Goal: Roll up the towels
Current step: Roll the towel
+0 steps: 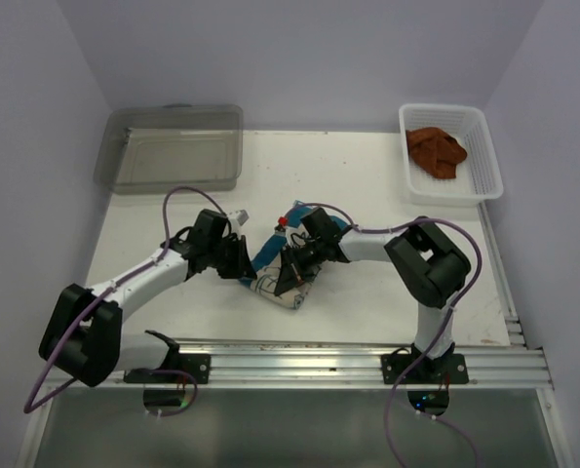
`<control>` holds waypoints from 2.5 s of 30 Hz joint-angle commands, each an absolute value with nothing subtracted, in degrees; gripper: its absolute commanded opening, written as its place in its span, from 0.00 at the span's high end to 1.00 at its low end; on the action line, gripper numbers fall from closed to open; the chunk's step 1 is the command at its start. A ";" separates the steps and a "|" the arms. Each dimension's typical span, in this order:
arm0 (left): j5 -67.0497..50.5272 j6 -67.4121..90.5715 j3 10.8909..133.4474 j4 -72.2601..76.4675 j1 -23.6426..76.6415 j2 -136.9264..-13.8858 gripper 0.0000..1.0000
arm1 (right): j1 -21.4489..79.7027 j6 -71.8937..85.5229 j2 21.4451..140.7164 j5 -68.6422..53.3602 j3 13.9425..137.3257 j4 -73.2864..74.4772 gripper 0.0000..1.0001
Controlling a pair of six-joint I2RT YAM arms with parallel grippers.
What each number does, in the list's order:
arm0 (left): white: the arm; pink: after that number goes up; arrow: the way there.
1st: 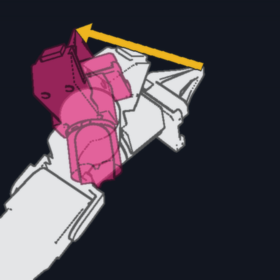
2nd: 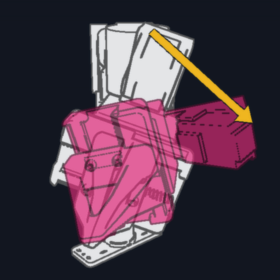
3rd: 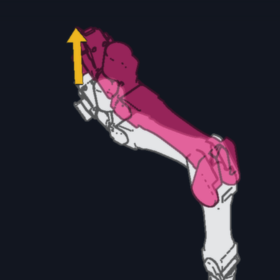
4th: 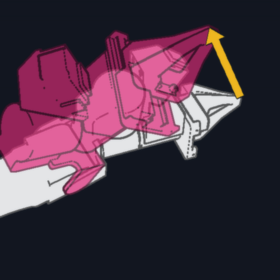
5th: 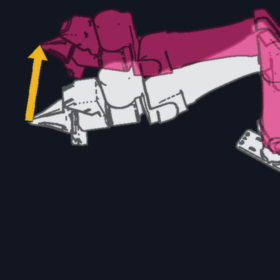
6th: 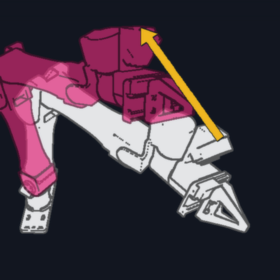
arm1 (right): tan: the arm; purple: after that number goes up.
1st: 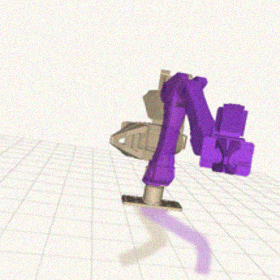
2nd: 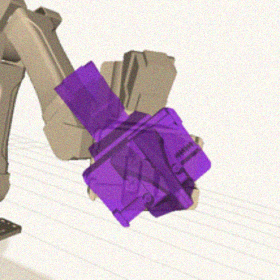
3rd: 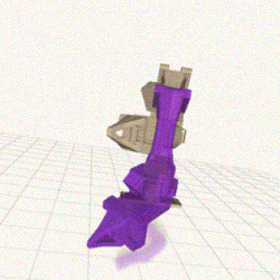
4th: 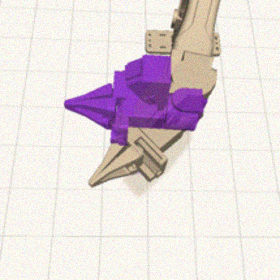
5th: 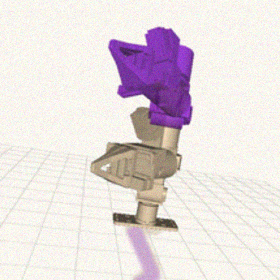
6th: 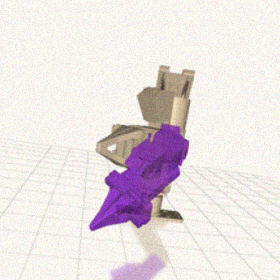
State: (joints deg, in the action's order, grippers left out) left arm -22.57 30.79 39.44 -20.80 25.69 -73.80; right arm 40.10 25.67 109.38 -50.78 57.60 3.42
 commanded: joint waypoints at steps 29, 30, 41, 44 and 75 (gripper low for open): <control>-20.48 31.64 39.02 -12.66 26.28 -88.42 1.00 | 41.92 18.02 83.16 -13.47 57.12 30.31 0.65; -20.48 31.64 38.85 -12.66 26.19 -88.33 1.00 | 43.93 17.58 82.36 -11.36 57.74 31.28 0.67; -20.39 31.64 39.02 -13.27 26.37 -87.80 1.00 | 58.00 14.85 87.61 -1.23 66.35 33.31 1.00; -20.39 31.73 38.85 -13.27 26.37 -87.80 1.00 | 59.06 14.24 90.78 -1.32 67.76 33.31 1.00; -21.80 31.29 39.55 -14.77 26.37 -85.69 1.00 | 61.17 14.86 90.01 14.57 60.29 29.00 1.00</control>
